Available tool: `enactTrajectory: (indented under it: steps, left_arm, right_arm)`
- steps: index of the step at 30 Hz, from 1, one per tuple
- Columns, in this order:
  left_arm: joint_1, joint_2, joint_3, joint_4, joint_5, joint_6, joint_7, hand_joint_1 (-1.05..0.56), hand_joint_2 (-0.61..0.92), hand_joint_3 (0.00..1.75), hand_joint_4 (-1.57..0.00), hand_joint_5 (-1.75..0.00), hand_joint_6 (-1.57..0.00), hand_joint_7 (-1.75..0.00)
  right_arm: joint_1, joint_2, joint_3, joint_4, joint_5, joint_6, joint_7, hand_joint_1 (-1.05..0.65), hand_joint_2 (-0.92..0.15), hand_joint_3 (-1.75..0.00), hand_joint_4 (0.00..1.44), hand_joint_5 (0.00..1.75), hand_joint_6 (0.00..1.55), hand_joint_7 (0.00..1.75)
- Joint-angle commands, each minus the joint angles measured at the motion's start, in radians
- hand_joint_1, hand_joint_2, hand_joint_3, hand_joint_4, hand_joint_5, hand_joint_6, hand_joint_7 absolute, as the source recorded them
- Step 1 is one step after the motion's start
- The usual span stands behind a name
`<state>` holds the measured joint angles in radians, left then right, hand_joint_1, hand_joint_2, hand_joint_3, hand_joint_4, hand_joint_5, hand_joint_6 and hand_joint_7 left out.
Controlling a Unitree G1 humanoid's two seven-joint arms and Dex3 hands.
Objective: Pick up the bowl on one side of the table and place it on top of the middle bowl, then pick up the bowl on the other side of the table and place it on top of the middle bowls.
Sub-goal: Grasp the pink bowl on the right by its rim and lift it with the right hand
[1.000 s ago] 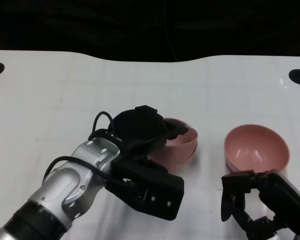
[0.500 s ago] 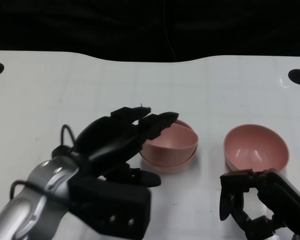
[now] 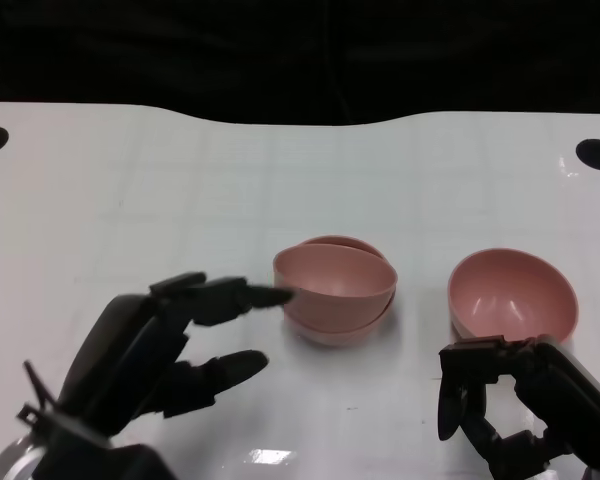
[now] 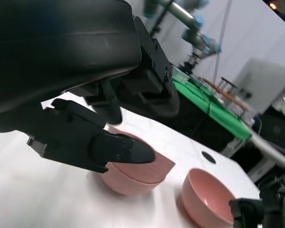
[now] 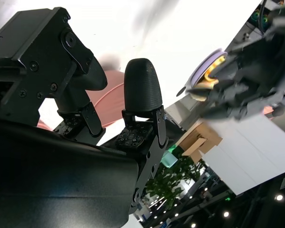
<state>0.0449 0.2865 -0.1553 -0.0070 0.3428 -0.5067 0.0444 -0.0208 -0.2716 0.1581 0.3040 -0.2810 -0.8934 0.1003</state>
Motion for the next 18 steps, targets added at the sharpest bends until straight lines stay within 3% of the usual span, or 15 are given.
enactTrajectory:
  steps: [1, 2, 5, 6, 8, 11, 14, 18]
  left_arm:
    - [0.067, -0.033, 0.03, -0.008, -0.059, -0.022, 0.018, -0.08, 0.65, 0.76, -0.7, -1.45, -0.84, -0.85]
    - [0.077, -0.039, 0.033, -0.014, -0.061, -0.021, 0.015, -0.07, 0.6, 0.86, -0.69, -1.5, -0.82, -0.89]
    - [0.099, -0.054, 0.047, -0.021, -0.064, -0.029, 0.018, -0.07, 0.57, 0.94, -0.69, -1.53, -0.81, -0.92]
    - [0.109, -0.061, 0.056, -0.02, -0.07, -0.038, 0.023, -0.04, 0.5, 1.1, -0.75, -1.61, -0.85, -1.01]
    - [0.118, -0.064, 0.07, 0.001, -0.085, -0.062, 0.023, -0.04, 0.44, 1.26, -0.81, -1.63, -0.88, -1.11]
    - [0.109, -0.067, 0.084, 0.058, -0.091, -0.117, 0.027, -0.04, 0.35, 1.45, -0.89, -1.65, -0.88, -1.34]
    - [0.092, -0.077, 0.1, 0.114, -0.097, -0.168, 0.036, -0.07, 0.3, 1.51, -0.91, -1.67, -0.86, -1.46]
    - [0.077, -0.089, 0.111, 0.16, -0.117, -0.203, 0.032, -0.06, 0.29, 1.55, -0.9, -1.69, -0.85, -1.48]
  right_arm:
    - [-0.006, -0.017, -0.014, 0.02, 0.021, -0.028, -0.003, 0.13, -0.23, -1.56, 0.87, 1.75, 0.83, 1.45]
    - [-0.008, -0.018, -0.015, 0.025, 0.022, -0.035, -0.004, 0.13, -0.23, -1.56, 0.87, 1.75, 0.83, 1.45]
    - [-0.007, -0.022, -0.023, 0.019, 0.019, -0.029, -0.004, 0.13, -0.23, -1.55, 0.87, 1.75, 0.82, 1.45]
    - [-0.005, -0.024, -0.029, 0.009, 0.015, -0.017, -0.004, 0.12, -0.24, -1.55, 0.86, 1.75, 0.82, 1.42]
    - [-0.003, -0.025, -0.038, -0.004, 0.017, 0.001, -0.006, 0.11, -0.26, -1.53, 0.83, 1.75, 0.81, 1.36]
    - [-0.005, -0.018, -0.054, -0.007, 0.017, 0.006, -0.017, 0.08, -0.37, -1.28, 0.76, 1.67, 0.77, 1.16]
    - [-0.003, -0.021, -0.081, -0.035, -0.014, 0.026, -0.041, 0.05, -0.45, -1.02, 0.67, 1.35, 0.69, 0.82]
    - [0.003, -0.026, -0.114, -0.081, -0.054, 0.073, -0.072, -0.02, -0.55, -0.74, 0.56, 0.96, 0.64, 0.45]
